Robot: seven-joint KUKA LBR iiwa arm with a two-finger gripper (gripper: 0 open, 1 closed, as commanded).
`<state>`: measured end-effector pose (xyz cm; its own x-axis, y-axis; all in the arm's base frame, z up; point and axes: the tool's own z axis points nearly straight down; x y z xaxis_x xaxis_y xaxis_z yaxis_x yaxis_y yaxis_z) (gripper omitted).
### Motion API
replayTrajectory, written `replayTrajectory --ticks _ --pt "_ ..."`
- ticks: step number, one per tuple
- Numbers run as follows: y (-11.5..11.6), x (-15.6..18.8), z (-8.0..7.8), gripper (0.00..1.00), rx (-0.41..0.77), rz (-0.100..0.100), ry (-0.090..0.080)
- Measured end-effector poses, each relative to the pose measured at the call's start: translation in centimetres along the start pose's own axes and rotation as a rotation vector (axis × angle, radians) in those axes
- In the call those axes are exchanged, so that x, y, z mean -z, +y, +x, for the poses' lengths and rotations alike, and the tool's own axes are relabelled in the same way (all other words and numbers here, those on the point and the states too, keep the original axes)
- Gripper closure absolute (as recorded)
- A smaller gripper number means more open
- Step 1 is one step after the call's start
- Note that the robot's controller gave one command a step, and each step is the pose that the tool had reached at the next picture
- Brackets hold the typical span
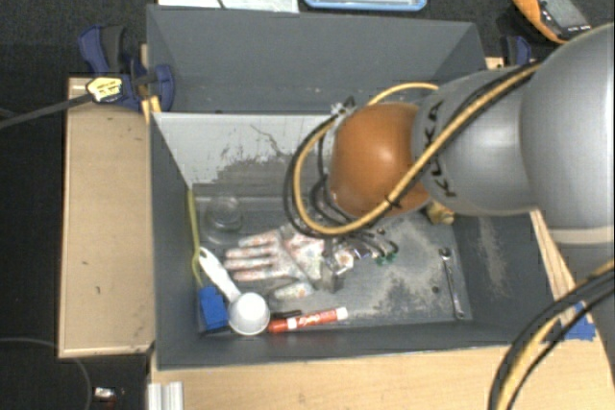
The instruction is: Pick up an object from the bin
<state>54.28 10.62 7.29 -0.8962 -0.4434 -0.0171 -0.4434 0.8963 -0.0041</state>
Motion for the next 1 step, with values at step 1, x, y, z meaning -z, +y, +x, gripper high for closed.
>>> replayTrajectory --ticks 1 --pt "-0.96 -0.11 -0.72 1.0 0.152 0.001 -0.004"
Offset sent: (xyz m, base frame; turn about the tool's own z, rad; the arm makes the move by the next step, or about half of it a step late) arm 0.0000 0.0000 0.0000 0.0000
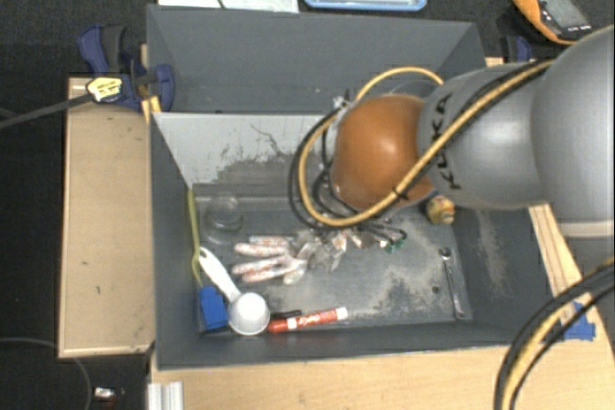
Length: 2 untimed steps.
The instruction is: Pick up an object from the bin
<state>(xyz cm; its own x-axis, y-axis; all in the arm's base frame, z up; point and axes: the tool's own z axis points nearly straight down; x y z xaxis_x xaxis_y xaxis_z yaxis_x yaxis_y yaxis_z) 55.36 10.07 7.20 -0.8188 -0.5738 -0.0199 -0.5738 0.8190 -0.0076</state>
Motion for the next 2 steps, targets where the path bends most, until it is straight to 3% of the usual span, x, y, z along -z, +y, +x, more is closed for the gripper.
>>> replayTrajectory --ticks 2 --pt "0.0 1.2 0.0 1.0 -0.004 0.0 -0.002"
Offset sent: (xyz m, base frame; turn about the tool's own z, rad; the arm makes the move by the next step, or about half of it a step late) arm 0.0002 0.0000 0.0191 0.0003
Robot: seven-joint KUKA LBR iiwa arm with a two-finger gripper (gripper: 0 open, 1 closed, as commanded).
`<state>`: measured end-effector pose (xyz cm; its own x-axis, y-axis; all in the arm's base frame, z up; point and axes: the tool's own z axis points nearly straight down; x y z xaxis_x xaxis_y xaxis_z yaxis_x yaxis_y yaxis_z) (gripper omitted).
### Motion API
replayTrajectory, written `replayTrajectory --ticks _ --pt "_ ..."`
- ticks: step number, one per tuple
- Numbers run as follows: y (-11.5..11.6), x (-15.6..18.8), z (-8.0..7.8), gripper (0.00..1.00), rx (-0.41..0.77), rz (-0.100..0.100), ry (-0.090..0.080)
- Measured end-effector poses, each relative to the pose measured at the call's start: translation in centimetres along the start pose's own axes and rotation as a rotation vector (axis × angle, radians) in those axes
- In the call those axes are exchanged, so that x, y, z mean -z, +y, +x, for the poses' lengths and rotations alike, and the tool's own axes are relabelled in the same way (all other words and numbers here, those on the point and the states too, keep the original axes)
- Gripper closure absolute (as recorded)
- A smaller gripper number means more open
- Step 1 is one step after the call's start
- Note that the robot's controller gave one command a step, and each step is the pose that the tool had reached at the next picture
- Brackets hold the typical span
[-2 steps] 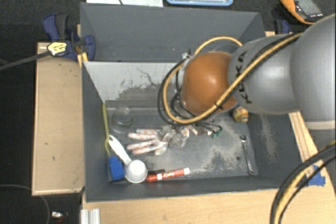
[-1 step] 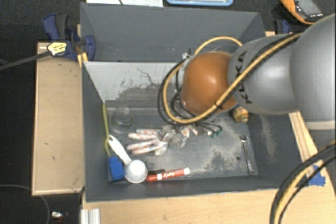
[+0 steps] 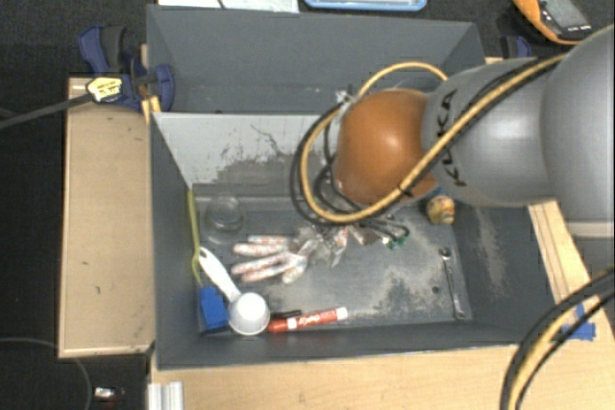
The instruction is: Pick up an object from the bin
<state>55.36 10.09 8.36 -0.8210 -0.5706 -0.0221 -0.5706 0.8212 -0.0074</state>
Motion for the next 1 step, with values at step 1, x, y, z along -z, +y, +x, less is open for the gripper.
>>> replayTrajectory --ticks 1 --pt "-0.02 0.69 -0.05 1.0 -0.002 0.001 -0.003"
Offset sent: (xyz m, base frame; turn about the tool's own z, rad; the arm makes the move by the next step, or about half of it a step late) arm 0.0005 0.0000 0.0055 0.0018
